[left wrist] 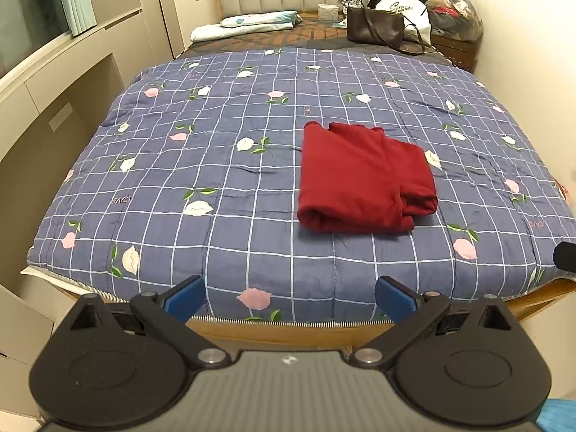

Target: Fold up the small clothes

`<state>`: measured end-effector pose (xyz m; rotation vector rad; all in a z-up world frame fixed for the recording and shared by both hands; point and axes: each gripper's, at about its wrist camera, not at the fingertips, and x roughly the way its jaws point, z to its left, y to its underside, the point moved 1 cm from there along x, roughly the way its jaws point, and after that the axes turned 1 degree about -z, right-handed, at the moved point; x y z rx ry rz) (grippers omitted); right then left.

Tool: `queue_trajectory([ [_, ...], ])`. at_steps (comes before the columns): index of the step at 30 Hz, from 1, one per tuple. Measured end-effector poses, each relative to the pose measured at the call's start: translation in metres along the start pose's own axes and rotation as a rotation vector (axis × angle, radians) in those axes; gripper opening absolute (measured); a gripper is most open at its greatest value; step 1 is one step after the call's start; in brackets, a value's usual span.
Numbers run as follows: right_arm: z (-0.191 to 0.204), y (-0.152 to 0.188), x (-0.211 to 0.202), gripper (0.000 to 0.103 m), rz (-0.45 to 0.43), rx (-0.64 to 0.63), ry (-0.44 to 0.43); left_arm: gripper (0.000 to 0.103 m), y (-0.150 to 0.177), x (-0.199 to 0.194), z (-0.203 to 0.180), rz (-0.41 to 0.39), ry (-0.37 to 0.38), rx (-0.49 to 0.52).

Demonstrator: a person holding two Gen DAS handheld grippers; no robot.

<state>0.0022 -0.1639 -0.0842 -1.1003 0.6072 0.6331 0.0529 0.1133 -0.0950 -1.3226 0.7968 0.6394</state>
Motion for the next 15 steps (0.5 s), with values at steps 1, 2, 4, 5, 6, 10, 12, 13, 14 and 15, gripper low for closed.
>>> queue_trajectory([
  [1, 0.0, 0.0, 0.0, 0.102, -0.001, 0.0, 0.001, 0.102, 0.0, 0.0, -0.001, 0.0, 0.0, 0.003],
  [2, -0.001, 0.0, -0.001, 0.102, -0.001, 0.002, 0.001, 0.102, 0.001, 0.0, -0.002, 0.0, 0.001, 0.006],
  [4, -0.003, 0.002, -0.002, 0.102, -0.001, 0.008, 0.0, 0.102, 0.001, -0.001, -0.005, 0.003, 0.002, 0.015],
  [5, -0.004, 0.002, -0.003, 0.102, -0.002, 0.012, -0.001, 0.102, 0.001, -0.001, -0.006, 0.004, 0.002, 0.02],
  [6, -0.005, 0.003, -0.004, 0.102, -0.002, 0.017, -0.002, 0.102, 0.002, -0.001, -0.008, 0.006, 0.003, 0.026],
  [10, -0.008, 0.003, -0.007, 0.102, -0.003, 0.027, -0.008, 0.102, 0.002, -0.004, -0.013, 0.008, 0.005, 0.042],
  [12, -0.009, 0.003, -0.007, 0.102, -0.004, 0.027, -0.009, 0.102, 0.001, -0.006, -0.015, 0.005, -0.004, 0.05],
  [13, -0.009, 0.003, -0.008, 0.102, -0.004, 0.029, -0.011, 0.102, 0.0, -0.006, -0.016, 0.008, -0.008, 0.054],
  [14, -0.009, 0.004, -0.008, 0.102, -0.005, 0.032, -0.012, 0.102, -0.001, -0.006, -0.017, 0.012, -0.007, 0.06],
  [15, -0.011, 0.004, -0.008, 0.102, -0.005, 0.036, -0.014, 0.102, -0.001, -0.006, -0.018, 0.015, -0.005, 0.064],
])
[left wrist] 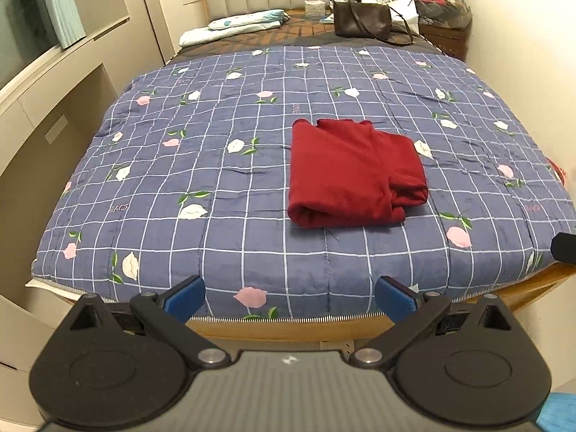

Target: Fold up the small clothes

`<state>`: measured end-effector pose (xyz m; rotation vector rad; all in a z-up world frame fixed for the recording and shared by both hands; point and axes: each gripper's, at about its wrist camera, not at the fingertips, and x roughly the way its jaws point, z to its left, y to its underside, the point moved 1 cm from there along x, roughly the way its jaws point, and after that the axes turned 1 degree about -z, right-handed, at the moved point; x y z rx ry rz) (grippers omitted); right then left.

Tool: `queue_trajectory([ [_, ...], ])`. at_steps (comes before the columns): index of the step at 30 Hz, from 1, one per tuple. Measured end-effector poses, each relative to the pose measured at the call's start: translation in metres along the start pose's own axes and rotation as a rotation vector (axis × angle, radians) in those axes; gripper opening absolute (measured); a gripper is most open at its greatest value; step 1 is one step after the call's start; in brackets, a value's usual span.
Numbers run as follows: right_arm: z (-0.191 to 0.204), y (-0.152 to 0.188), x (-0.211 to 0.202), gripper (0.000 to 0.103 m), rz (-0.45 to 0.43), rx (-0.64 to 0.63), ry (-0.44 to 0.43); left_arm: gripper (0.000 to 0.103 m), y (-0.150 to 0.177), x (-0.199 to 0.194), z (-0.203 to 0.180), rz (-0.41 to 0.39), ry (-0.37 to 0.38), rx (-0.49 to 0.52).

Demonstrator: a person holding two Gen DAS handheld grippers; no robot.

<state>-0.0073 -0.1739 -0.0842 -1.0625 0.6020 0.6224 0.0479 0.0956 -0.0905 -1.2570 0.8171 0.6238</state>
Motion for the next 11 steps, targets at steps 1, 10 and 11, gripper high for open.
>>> queue_trajectory([
  [1, -0.0006, 0.0, -0.0003, 0.102, -0.001, 0.005, 0.0, 0.102, -0.0005, 0.0002, -0.0011, 0.002, 0.001, 0.004],
  [10, -0.0095, 0.0004, -0.0049, 0.102, -0.014, 0.041, 0.004, 0.102, -0.0049, 0.0019, -0.0065, 0.008, 0.02, 0.01],
  [11, -0.0101, 0.0006, -0.0053, 0.102, -0.015, 0.045, 0.004, 0.102, -0.0053, 0.0024, -0.0077, 0.01, 0.02, 0.014],
])
